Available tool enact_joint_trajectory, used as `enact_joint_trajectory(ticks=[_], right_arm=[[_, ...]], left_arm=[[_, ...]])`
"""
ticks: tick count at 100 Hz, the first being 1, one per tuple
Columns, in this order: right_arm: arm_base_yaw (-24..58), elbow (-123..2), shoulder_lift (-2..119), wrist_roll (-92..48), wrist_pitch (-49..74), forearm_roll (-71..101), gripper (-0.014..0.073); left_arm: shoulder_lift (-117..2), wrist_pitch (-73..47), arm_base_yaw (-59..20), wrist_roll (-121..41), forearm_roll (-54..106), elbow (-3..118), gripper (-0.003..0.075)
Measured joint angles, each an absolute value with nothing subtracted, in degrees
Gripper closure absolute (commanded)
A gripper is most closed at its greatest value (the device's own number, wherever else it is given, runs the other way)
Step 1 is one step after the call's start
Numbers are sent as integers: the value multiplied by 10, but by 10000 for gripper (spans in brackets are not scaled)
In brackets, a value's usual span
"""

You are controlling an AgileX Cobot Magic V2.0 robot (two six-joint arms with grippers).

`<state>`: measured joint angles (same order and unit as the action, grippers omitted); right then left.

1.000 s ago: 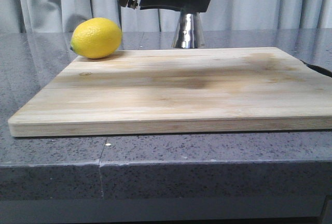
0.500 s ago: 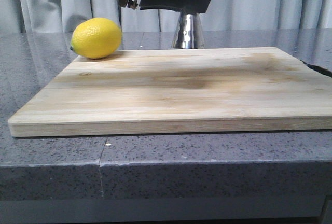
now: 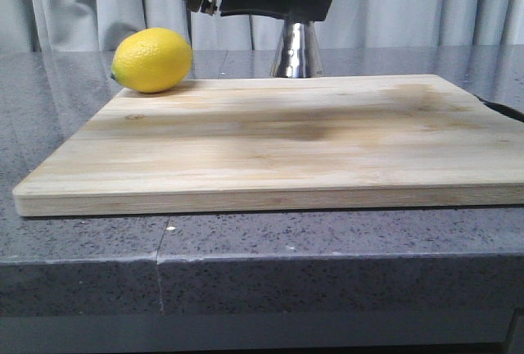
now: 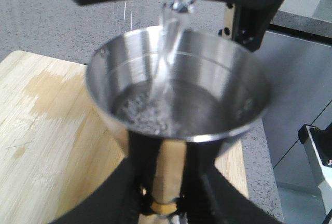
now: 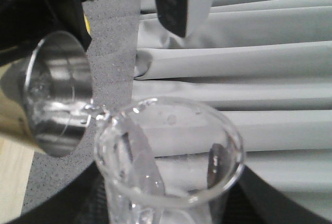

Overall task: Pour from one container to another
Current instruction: 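Tilt the beaker with the right gripper, pouring liquid into the jigger, then set the beaker back on the board with the right gripper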

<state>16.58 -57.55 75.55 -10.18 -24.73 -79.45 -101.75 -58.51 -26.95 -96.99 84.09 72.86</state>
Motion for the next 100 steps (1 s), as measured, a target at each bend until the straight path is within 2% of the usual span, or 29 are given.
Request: enact_joint_trajectory(ticks=[69,100], right_arm=[[166,-576,755,-135,-250,-796,374],[166,-576,755,44,-251,-789,374]], left_arm=[[-1018,-585,-269,-970,841,729,596],[-1018,-585,-269,-970,841,729,596]])
